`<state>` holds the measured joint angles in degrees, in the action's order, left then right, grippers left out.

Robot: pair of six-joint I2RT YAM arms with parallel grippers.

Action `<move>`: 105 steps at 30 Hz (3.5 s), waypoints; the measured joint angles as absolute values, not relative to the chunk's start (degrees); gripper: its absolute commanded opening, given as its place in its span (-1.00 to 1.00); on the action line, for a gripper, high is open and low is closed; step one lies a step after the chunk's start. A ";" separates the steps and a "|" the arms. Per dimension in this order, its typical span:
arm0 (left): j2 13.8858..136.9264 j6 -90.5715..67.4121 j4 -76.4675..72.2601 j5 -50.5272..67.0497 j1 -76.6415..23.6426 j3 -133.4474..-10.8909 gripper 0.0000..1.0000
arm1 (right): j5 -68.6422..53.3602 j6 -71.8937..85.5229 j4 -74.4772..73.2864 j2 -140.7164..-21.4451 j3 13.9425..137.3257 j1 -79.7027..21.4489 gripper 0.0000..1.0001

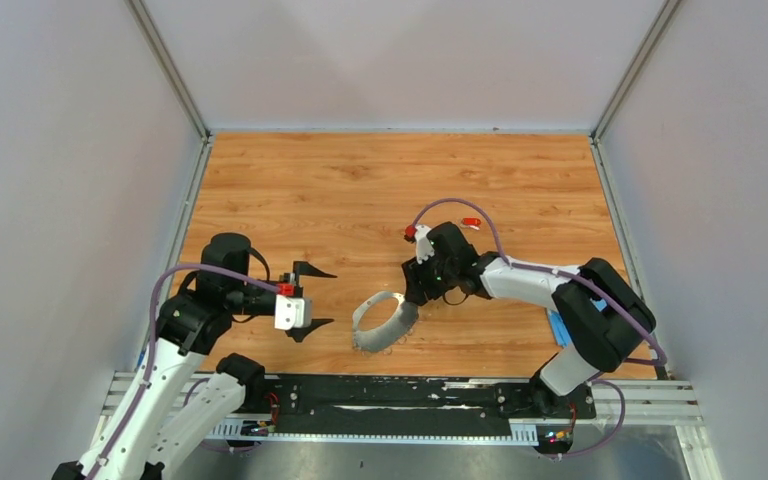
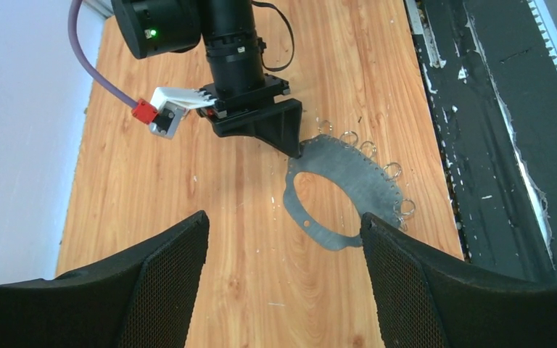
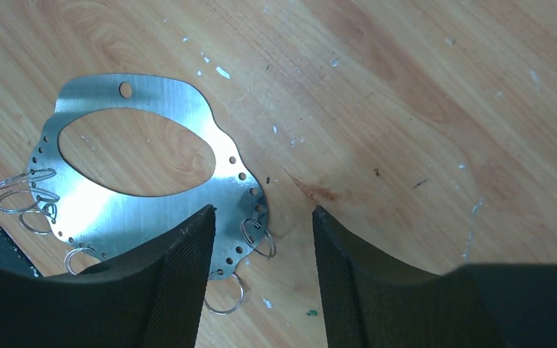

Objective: Put the keys on the keyring

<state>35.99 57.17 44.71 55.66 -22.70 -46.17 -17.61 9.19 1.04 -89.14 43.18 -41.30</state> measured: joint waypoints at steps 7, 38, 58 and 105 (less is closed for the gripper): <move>35.35 56.95 44.71 55.88 -22.70 -46.17 0.36 | -21.10 8.84 3.92 -88.42 40.73 -39.90 -0.33; 44.07 53.06 44.73 65.23 -22.70 -47.51 0.14 | -34.54 8.97 -1.93 -65.63 54.24 -50.96 -0.99; 42.19 46.24 44.71 68.53 -22.70 -50.15 -0.17 | -29.80 -0.12 -32.49 -76.12 80.97 -61.84 -0.99; 43.40 44.93 44.69 73.01 -22.70 -51.11 -0.85 | -26.41 -7.57 -50.83 -91.09 103.33 -67.72 -0.99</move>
<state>43.40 44.93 44.69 73.01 -22.70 -51.11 -26.41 -7.57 -50.83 -91.09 103.33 -67.72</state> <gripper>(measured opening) 0.125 0.008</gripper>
